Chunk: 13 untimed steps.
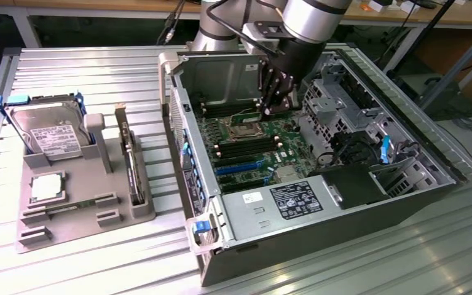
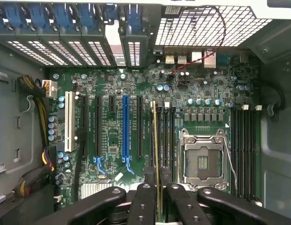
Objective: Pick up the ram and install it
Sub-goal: 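Insert the ram into the slot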
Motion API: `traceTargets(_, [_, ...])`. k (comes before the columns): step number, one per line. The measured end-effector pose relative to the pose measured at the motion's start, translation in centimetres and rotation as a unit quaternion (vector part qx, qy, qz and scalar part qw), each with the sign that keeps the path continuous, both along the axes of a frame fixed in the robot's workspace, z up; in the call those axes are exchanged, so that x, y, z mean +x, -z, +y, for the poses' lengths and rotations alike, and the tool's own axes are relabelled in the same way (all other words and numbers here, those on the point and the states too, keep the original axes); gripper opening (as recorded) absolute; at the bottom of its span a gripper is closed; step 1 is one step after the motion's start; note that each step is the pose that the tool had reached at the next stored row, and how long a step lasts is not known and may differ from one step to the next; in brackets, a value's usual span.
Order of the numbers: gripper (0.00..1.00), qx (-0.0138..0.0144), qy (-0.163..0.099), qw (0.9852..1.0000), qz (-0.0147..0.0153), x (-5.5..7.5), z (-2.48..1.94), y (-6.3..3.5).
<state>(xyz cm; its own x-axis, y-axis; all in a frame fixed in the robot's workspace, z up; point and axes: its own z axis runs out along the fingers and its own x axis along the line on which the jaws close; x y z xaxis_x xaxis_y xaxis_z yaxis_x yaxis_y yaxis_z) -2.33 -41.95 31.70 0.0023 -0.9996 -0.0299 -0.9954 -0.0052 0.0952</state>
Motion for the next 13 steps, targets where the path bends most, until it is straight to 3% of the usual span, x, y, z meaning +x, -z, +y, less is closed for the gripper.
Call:
traceTargets(5, [0.15, 0.0001, 0.025, 0.9997, 0.0002, 0.4, 0.03, 2.01])
traceTargets(13, [0.15, 0.0001, 0.024, 0.9997, 0.0003, 0.0, 0.06, 5.04])
